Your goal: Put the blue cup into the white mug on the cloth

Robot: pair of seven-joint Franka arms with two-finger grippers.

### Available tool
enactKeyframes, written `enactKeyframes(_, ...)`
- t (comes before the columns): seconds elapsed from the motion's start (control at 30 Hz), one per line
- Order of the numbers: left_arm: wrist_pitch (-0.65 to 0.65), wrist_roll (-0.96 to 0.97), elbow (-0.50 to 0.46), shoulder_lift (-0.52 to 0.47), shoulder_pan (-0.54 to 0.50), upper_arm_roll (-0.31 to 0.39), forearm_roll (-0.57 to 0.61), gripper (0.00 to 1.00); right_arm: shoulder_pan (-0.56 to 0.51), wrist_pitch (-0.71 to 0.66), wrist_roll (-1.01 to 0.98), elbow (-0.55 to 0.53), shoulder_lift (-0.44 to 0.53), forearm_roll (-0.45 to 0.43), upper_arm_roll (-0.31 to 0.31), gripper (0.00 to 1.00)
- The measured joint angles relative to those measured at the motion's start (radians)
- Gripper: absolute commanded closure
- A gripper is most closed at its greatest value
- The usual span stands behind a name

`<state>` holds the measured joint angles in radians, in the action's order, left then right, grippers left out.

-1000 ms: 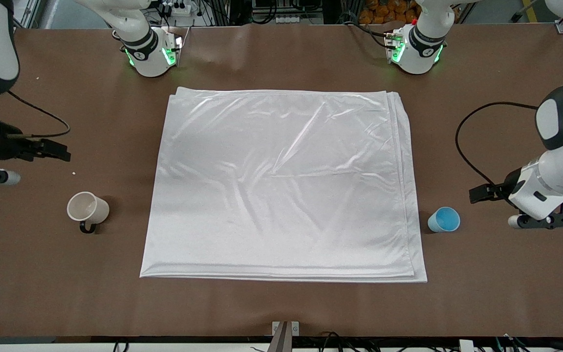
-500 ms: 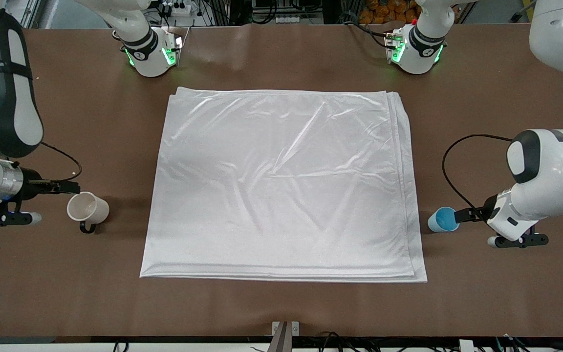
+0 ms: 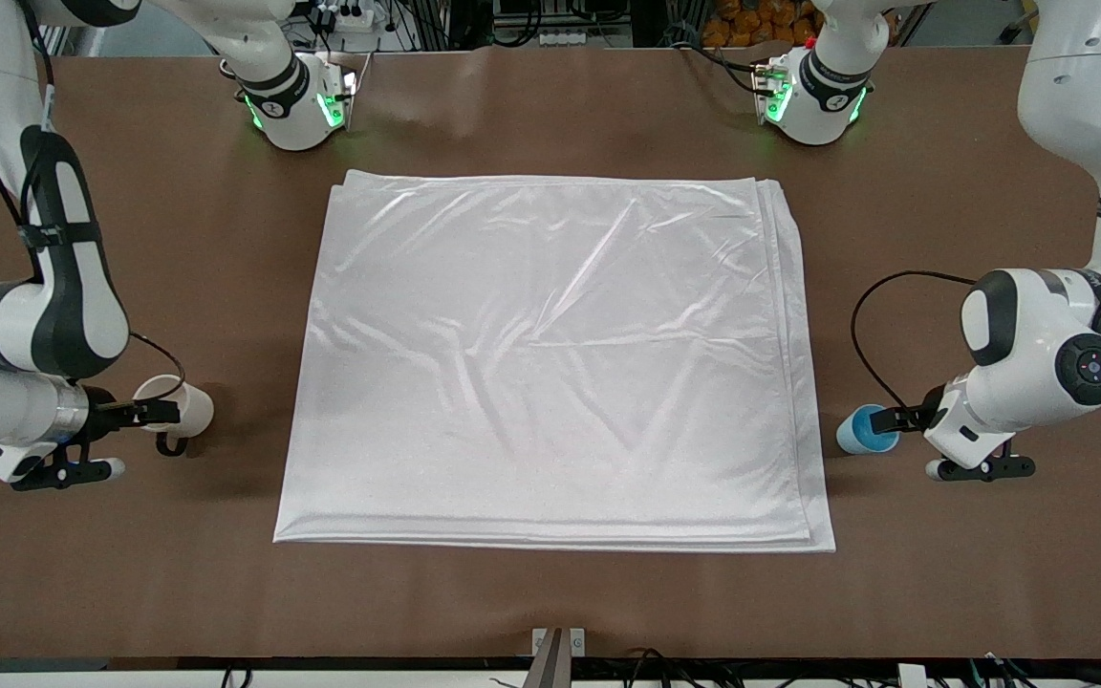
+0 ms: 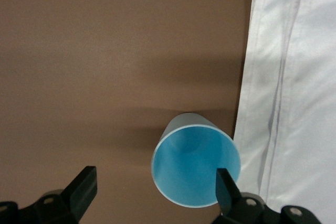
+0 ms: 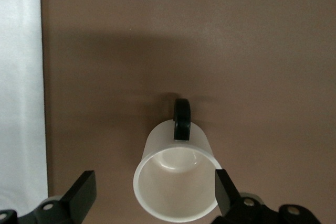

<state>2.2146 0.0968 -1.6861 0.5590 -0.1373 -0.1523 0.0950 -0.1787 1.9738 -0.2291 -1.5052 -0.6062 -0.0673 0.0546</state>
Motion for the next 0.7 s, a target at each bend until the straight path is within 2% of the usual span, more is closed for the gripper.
enactKeyframes(0.53, 0.026, -0.006, -0.024, 0.028, -0.021, 0.000, 0.003, 0.00, -0.026, 0.111, -0.036, 0.006, -0.071, 0.000, -0.001, 0.00)
enactKeyframes(0.6, 0.031, -0.006, -0.026, 0.035, -0.022, 0.000, 0.003, 0.00, -0.030, 0.121, -0.036, 0.006, -0.078, 0.000, -0.001, 0.03)
enactKeyframes(0.7, 0.039, -0.007, -0.027, 0.046, -0.024, 0.000, 0.003, 0.00, -0.036, 0.139, -0.036, 0.006, -0.092, 0.000, -0.001, 0.16)
